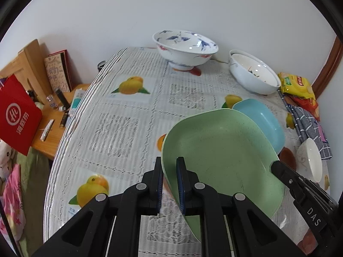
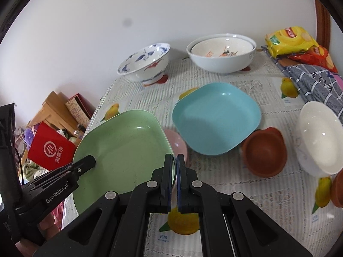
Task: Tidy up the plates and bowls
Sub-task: 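Lift the green plate with both grippers and carry it over the pink plate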
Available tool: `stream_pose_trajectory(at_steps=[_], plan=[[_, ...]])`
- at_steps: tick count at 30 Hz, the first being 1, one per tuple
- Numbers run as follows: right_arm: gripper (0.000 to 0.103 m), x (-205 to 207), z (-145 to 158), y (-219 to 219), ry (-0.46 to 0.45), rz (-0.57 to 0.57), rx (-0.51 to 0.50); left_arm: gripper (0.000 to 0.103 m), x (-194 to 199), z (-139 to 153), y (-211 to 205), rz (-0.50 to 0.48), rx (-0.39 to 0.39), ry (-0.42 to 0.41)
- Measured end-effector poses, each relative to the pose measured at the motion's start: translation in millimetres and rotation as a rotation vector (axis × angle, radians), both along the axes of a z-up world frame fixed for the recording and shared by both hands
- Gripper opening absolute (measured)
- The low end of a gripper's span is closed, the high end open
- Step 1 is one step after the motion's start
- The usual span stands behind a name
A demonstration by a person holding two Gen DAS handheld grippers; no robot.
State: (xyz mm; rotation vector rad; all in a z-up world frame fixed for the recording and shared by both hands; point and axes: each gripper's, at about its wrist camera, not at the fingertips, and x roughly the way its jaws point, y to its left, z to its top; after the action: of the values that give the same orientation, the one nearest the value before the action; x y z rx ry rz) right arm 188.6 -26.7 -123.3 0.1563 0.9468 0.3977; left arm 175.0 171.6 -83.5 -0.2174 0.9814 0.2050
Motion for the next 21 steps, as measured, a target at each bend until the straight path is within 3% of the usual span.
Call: stream_pose_trajectory(at_steps=[5,21], plan=[[0.004,0.6,-15.2,12.4,0.035,0.022,-0.016,0.012,-1.8,-14.1,9.4,0.014,-0.007,0.032],[0.005,29.5,-24.9,26.7,0.048,0.045,-0.072,0.014,14.2,-31.6,12.2,0.018,-0.035,0.075]])
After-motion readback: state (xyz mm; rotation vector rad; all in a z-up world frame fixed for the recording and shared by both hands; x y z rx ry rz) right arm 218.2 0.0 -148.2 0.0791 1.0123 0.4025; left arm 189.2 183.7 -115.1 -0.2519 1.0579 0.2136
